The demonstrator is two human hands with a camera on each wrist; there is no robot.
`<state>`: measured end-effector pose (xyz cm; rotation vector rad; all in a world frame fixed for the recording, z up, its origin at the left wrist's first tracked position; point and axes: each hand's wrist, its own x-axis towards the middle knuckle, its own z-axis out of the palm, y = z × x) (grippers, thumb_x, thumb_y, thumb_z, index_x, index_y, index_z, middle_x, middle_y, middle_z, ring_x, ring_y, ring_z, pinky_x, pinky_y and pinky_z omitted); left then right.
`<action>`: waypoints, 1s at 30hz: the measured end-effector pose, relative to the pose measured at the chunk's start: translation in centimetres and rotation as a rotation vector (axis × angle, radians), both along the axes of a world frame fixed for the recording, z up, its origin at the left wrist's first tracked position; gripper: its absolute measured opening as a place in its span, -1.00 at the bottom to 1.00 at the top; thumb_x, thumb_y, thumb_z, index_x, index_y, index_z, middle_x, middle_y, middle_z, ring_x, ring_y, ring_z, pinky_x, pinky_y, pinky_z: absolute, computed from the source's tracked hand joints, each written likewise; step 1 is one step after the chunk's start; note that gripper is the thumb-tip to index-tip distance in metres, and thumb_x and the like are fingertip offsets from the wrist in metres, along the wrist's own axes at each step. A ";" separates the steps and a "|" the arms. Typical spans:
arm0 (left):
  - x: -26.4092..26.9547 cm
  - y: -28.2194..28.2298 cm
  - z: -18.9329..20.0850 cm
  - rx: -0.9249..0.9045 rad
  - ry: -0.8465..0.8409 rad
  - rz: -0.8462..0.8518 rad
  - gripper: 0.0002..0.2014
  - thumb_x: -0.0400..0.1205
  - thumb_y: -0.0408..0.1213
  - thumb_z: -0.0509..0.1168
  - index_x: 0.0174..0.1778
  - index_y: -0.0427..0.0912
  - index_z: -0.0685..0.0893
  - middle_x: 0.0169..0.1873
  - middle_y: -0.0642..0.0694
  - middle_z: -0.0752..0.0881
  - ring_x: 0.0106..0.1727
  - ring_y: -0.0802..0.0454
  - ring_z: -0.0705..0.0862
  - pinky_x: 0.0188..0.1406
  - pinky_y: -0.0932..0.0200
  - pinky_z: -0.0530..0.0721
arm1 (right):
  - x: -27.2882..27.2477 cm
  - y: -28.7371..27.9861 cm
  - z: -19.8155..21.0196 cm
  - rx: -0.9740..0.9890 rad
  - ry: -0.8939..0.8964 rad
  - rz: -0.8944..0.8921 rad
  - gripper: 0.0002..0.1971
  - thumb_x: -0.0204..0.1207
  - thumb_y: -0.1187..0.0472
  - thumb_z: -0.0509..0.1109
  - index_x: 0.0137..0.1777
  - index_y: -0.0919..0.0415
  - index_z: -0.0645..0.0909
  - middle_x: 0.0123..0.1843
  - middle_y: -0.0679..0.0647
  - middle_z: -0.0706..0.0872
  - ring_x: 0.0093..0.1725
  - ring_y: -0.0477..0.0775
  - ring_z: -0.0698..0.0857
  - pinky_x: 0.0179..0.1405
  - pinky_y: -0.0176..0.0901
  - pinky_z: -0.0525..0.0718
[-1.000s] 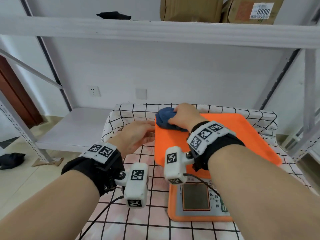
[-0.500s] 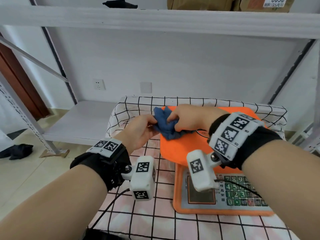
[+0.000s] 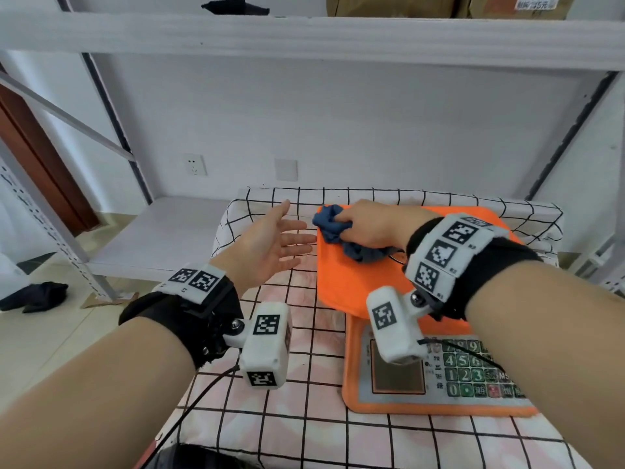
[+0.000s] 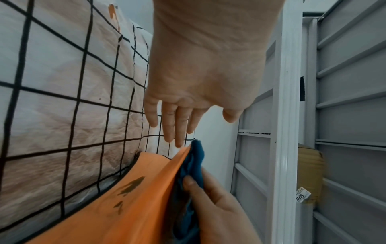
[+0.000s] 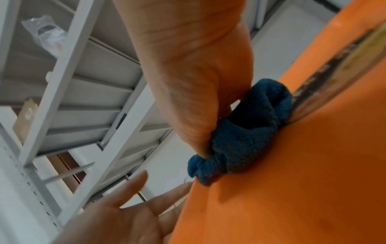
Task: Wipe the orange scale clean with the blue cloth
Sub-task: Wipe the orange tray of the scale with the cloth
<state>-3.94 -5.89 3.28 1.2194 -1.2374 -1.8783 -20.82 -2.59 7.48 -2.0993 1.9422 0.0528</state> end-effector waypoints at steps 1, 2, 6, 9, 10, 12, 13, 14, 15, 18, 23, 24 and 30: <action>0.0 0.0 0.1 0.006 0.017 -0.002 -0.44 0.69 0.19 0.00 0.30 -0.21 0.55 0.13 -0.18 0.73 0.12 -0.05 0.69 0.04 0.06 0.60 | 0.1 -0.4 0.0 0.017 0.006 -0.034 -0.67 0.61 0.29 0.18 0.32 0.28 0.58 0.12 0.09 0.66 0.16 0.14 0.60 0.04 -0.34 0.50; -0.1 0.1 0.1 0.010 0.041 -0.003 -0.42 0.69 0.21 -0.02 0.33 -0.22 0.53 0.16 -0.19 0.71 0.13 -0.05 0.69 0.06 0.06 0.60 | 0.3 -0.8 -0.1 0.023 0.008 -0.070 -0.64 0.61 0.29 0.19 0.38 0.25 0.55 0.25 0.16 0.64 0.26 0.20 0.59 0.16 -0.23 0.52; -0.4 0.4 -0.1 0.044 0.176 0.063 -0.36 0.68 0.23 -0.02 0.47 -0.23 0.41 0.18 -0.28 0.69 0.16 -0.11 0.70 0.27 -0.01 0.57 | 0.3 -1.6 -0.1 0.040 -0.011 -0.060 -0.67 0.58 0.34 0.18 0.30 0.18 0.58 0.21 0.14 0.61 0.19 0.10 0.57 0.08 -0.20 0.45; -0.4 0.3 -0.4 0.090 0.282 0.094 -0.32 0.68 0.22 0.01 0.53 -0.26 0.35 0.16 -0.36 0.66 0.22 -0.18 0.67 0.41 -0.07 0.50 | 0.0 -0.4 0.6 0.085 0.015 0.045 -0.75 0.54 0.41 0.15 -0.04 0.06 0.57 -0.15 0.02 0.54 -0.02 0.05 0.50 -0.18 -0.27 0.38; -0.4 0.2 -0.5 0.093 0.292 0.102 -0.32 0.68 0.22 0.01 0.53 -0.27 0.36 0.12 -0.36 0.67 0.19 -0.18 0.68 0.38 -0.06 0.52 | 0.0 0.3 0.8 0.098 0.000 0.064 -0.73 0.53 0.41 0.16 -0.05 0.03 0.59 -0.25 -0.04 0.52 -0.07 0.02 0.48 -0.28 -0.29 0.38; -0.6 0.0 -0.4 0.085 0.272 0.119 -0.31 0.67 0.24 0.01 0.49 -0.29 0.39 0.02 -0.34 0.69 0.07 -0.17 0.71 0.22 -0.03 0.60 | 0.1 1.8 1.1 0.126 -0.017 0.094 -0.70 0.51 0.40 0.19 -0.12 -0.02 0.64 -0.33 -0.14 0.49 -0.16 -0.02 0.47 -0.34 -0.37 0.38; -0.8 0.0 -0.3 0.071 0.243 0.130 -0.31 0.67 0.24 0.00 0.46 -0.30 0.41 -0.02 -0.33 0.70 0.02 -0.15 0.72 0.13 -0.01 0.63 | 0.2 2.4 1.1 0.141 -0.025 0.104 -0.68 0.52 0.39 0.19 -0.22 -0.05 0.64 -0.34 -0.17 0.49 -0.20 -0.04 0.46 -0.34 -0.37 0.39; -0.9 -0.1 -0.3 0.055 0.210 0.140 -0.32 0.67 0.25 0.00 0.43 -0.30 0.44 -0.04 -0.31 0.71 -0.01 -0.14 0.72 0.05 0.02 0.65 | 0.2 2.8 1.0 0.147 -0.034 0.109 -0.64 0.52 0.39 0.19 -0.34 -0.08 0.59 -0.36 -0.17 0.49 -0.25 -0.05 0.45 -0.36 -0.34 0.40; -1.0 -0.1 -0.2 0.041 0.182 0.149 -0.32 0.67 0.26 -0.01 0.40 -0.30 0.46 -0.06 -0.30 0.71 -0.03 -0.13 0.72 0.00 0.04 0.66 | 0.2 3.0 0.8 0.140 -0.041 0.108 -0.63 0.51 0.40 0.19 -0.42 -0.04 0.54 -0.39 -0.13 0.48 -0.27 -0.03 0.42 -0.35 -0.29 0.40; -1.2 0.1 -0.2 0.028 0.145 0.160 -0.33 0.66 0.26 0.00 0.32 -0.31 0.50 -0.04 -0.30 0.70 -0.02 -0.13 0.72 -0.01 0.04 0.66 | 0.2 2.2 0.6 0.088 0.007 0.069 -0.68 0.49 0.43 0.14 -0.42 0.08 0.47 -0.41 0.00 0.42 -0.28 0.05 0.39 -0.38 -0.21 0.34; -1.1 0.2 -0.2 0.020 0.135 0.171 -0.35 0.65 0.26 0.04 0.25 -0.32 0.54 0.11 -0.37 0.71 0.08 -0.19 0.74 0.13 -0.02 0.68 | 1.1 -0.6 1.1 0.095 0.180 0.068 -0.87 0.62 0.36 0.17 0.03 0.26 0.55 -0.06 0.17 0.58 0.02 0.13 0.52 -0.49 -0.50 0.36; -1.1 0.2 -0.3 0.022 0.138 0.170 -0.35 0.65 0.26 0.05 0.26 -0.31 0.54 0.12 -0.38 0.70 0.10 -0.20 0.74 0.16 -0.04 0.67 | 1.1 -1.1 1.1 0.121 0.215 0.068 -0.79 0.63 0.34 0.18 0.19 0.33 0.55 0.16 0.25 0.60 0.11 0.15 0.53 -0.38 -0.51 0.42; -0.8 0.2 -0.4 0.048 0.191 0.146 -0.33 0.66 0.26 0.01 0.35 -0.31 0.46 0.14 -0.39 0.70 0.12 -0.19 0.74 0.18 -0.02 0.66 | 0.1 -2.2 0.1 0.076 0.160 -0.065 -0.73 0.64 0.24 0.12 0.17 0.30 0.59 0.20 0.23 0.63 0.15 0.17 0.57 0.04 -0.19 0.41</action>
